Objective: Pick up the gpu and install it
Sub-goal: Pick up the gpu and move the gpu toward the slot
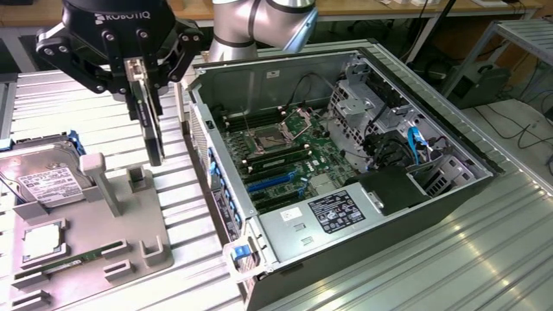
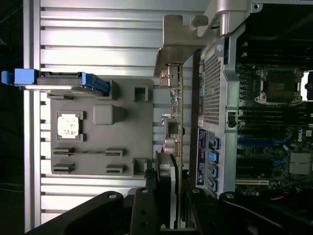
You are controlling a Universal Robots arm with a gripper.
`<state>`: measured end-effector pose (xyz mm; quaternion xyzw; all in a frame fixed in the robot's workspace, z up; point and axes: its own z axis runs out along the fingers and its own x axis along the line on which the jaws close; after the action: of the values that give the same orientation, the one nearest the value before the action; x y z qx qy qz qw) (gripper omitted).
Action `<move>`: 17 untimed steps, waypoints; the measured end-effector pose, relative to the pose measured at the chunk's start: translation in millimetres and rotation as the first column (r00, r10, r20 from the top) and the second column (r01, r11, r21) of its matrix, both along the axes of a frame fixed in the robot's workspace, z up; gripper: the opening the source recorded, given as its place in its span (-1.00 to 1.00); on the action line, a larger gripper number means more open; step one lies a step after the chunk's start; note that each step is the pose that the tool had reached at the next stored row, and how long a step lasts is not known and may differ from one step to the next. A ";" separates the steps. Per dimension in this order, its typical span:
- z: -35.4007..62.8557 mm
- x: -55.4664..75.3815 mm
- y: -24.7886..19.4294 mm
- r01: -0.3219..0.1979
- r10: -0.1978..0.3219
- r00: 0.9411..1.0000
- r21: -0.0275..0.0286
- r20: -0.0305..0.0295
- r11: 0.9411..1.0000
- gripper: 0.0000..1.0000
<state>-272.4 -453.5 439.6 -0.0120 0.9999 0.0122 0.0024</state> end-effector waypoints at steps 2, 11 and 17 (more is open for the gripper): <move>-0.1 2.7 0.0 0.000 0.000 1.000 0.000 0.000 1.000 -0.44; 0.0 18.4 0.0 0.000 0.000 1.000 0.000 0.000 1.000 -0.44; 0.0 28.1 0.0 0.000 0.000 1.000 0.000 0.000 1.000 -0.44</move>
<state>-244.3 -453.5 439.6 -0.0120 0.9999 0.0122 0.0024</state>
